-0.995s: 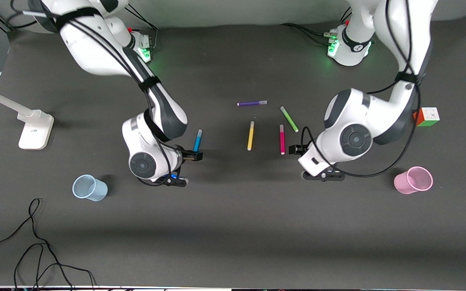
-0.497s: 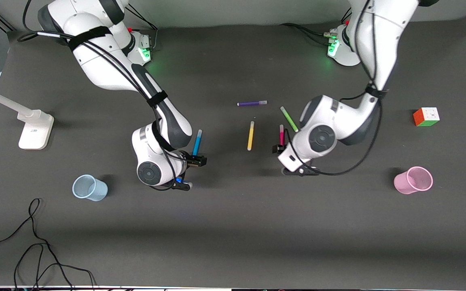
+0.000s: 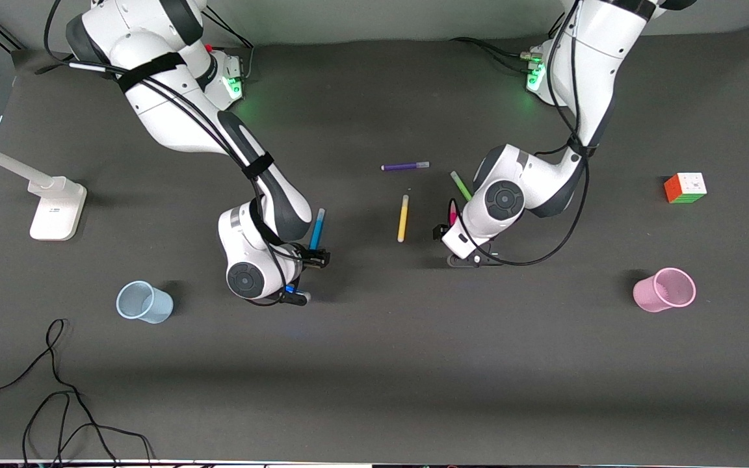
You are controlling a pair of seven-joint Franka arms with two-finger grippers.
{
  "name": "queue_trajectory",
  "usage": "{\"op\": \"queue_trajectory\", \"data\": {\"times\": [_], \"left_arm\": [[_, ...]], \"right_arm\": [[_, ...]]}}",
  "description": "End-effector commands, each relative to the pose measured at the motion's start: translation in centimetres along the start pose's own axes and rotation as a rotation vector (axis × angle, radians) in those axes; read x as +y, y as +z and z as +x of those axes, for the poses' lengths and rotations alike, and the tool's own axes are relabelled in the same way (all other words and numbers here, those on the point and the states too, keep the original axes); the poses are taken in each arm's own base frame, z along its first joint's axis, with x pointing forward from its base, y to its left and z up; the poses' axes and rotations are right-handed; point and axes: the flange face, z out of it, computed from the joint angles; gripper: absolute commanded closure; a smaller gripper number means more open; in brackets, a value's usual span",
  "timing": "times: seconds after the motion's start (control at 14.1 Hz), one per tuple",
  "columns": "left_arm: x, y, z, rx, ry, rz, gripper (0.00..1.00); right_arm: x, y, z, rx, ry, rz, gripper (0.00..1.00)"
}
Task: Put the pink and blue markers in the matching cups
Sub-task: 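Reach the right gripper to the blue marker while the left gripper reaches the pink marker, then close the right gripper on the blue marker while the left gripper grasps pink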
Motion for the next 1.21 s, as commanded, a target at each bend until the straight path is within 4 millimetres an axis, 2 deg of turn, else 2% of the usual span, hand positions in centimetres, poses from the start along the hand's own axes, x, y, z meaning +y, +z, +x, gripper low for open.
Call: {"op": "queue_trajectory", "data": {"times": [0.0, 0.21, 0.43, 0.57, 0.71, 0.78, 0.92, 1.14], "left_arm": [[0.8, -0.1, -1.5, 0.02, 0.002, -0.002, 0.25], [0.4, -0.2, -1.8, 0.015, -0.002, 0.003, 0.3], [0.0, -0.7, -2.5, 0.008, 0.0, 0.012, 0.62], [0.0, -0.6, -2.5, 0.007, -0.002, 0.011, 0.73], [0.0, -0.8, -2.4, 0.01, -0.003, 0.01, 1.0], [0.0, -1.0, -2.4, 0.013, -0.001, 0.009, 1.0], [0.0, -1.0, -2.4, 0.015, 0.0, 0.009, 1.0], [0.2, -1.8, -2.2, 0.028, 0.021, 0.011, 1.0]], "right_arm": [[-0.2, 0.5, -0.2, 0.011, 0.015, 0.024, 0.44], [-0.2, 0.5, -0.2, 0.012, 0.016, 0.026, 0.66], [-0.4, 0.4, -0.3, 0.007, 0.019, 0.037, 0.88], [-0.5, 0.3, -0.3, 0.007, 0.019, 0.039, 0.95], [-0.5, -0.7, -0.5, 0.012, 0.015, 0.042, 0.98], [-0.6, -1.6, -0.7, 0.019, 0.01, 0.047, 0.98], [-0.3, -5.3, -2.0, 0.031, -0.006, 0.035, 0.98], [0.5, -12.0, -3.9, 0.16, -0.063, -0.017, 0.98]]}}
